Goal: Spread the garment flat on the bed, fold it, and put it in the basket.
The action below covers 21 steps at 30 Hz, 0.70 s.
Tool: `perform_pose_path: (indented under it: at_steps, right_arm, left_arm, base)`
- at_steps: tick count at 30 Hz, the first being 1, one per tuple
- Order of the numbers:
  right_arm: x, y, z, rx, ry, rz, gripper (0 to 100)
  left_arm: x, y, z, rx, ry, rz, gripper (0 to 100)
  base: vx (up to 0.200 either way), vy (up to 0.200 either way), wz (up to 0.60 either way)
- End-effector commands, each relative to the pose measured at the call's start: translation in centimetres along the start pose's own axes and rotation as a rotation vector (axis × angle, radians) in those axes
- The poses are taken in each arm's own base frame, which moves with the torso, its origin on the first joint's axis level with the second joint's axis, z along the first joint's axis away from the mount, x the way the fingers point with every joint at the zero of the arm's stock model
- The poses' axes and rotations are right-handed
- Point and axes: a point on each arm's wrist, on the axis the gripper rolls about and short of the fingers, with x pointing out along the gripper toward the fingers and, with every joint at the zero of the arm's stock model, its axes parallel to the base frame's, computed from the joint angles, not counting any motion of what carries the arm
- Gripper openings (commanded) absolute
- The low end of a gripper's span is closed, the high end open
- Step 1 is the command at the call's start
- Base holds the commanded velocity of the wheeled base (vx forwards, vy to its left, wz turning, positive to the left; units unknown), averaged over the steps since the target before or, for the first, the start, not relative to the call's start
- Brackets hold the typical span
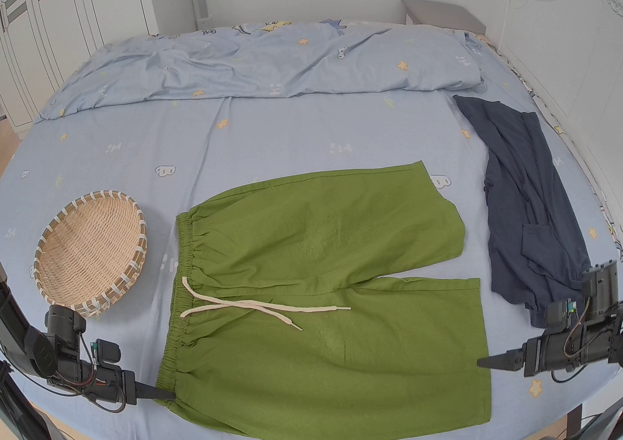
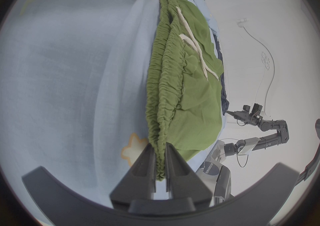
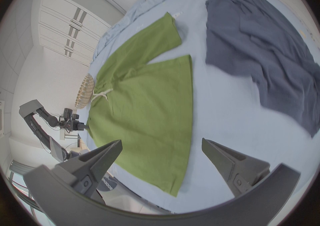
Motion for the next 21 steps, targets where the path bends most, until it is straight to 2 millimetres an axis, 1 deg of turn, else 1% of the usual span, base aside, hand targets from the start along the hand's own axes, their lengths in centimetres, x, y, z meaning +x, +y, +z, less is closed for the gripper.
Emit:
perform_pose_path:
  at_steps: [1, 4, 16, 20, 21]
  right_arm:
    - [-0.5, -0.1, -2.5, 0.016, 0.046, -0.003, 100]
    - [-0.6, -0.2, -3.4, 0.031, 0.076, 0.018, 100]
    - [-0.4, -0.3, -4.1, 0.045, 0.119, 0.053, 100]
    - [0.3, -0.3, -4.3, 0.049, 0.174, 0.078, 100]
    - [0.8, -0.6, -4.4, 0.053, 0.208, 0.077, 100]
  left_arm:
    - [-0.1, 0.0, -0.3, -0.007, -0.002, 0.001, 0]
    - [-0.1, 0.1, -0.2, -0.008, -0.001, 0.001, 0]
    - [0.0, 0.2, -0.1, -0.008, -0.001, -0.001, 0]
    - [0.0, 0.2, -0.1, -0.008, -0.001, -0.001, 0]
    - [-0.1, 0.2, -0.1, -0.009, -0.002, 0.000, 0]
  base:
    - [0.000, 0.000, 0.00]
    - [0.000, 0.000, 0.00]
    - [0.000, 0.000, 0.00]
    - [0.000, 0.000, 0.00]
    - [0.000, 0.000, 0.00]
